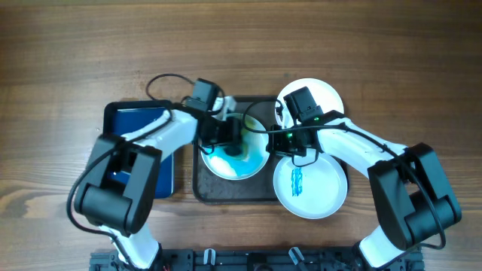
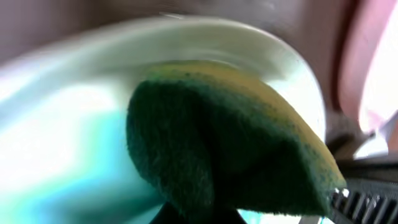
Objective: Clean dirty plates on tray and stack at the side
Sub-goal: 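Scrub the center plate's blue smear with the sponge in the left gripper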
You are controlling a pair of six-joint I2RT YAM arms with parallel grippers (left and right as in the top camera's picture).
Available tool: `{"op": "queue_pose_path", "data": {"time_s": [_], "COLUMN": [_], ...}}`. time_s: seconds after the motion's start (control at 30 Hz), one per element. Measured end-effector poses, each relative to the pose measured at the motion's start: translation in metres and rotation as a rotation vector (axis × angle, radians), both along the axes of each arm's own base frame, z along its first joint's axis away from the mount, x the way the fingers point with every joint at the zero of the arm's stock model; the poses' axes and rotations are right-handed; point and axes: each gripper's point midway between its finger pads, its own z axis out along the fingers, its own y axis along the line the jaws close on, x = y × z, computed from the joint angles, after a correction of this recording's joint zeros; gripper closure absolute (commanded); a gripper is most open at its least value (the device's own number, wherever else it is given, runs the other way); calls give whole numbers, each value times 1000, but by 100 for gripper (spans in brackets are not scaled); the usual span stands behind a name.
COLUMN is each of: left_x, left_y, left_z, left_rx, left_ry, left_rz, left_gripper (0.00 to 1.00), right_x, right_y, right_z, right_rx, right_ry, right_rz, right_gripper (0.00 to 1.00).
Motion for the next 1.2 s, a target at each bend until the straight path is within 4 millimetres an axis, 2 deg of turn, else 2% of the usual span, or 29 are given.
{"op": "queue_pose_path", "data": {"time_s": [0.13,0.33,0.67,0.97,1.2], "left_x": [3,-1,-27,-33,-42], "left_y": [21,22,-12,-14,-52], "left_z": [-1,-1,2,4,6], "left_rx": [44,86,106,112,51], "left_ry": [52,61,50,44,-23], "left_rz": [108,107,-50,-67,-172], "left_gripper": [96,96,96,96,96], "right_x": [0,0,0,1,1], "right_y": [0,0,0,0,1], "right_z": [0,0,0,0,0], "right_rx": [0,0,0,2,3], "right_ry": [0,-1,-1,-3,-6], "right_rz": [0,0,0,0,0], "right_gripper": [96,96,96,96,96]}}
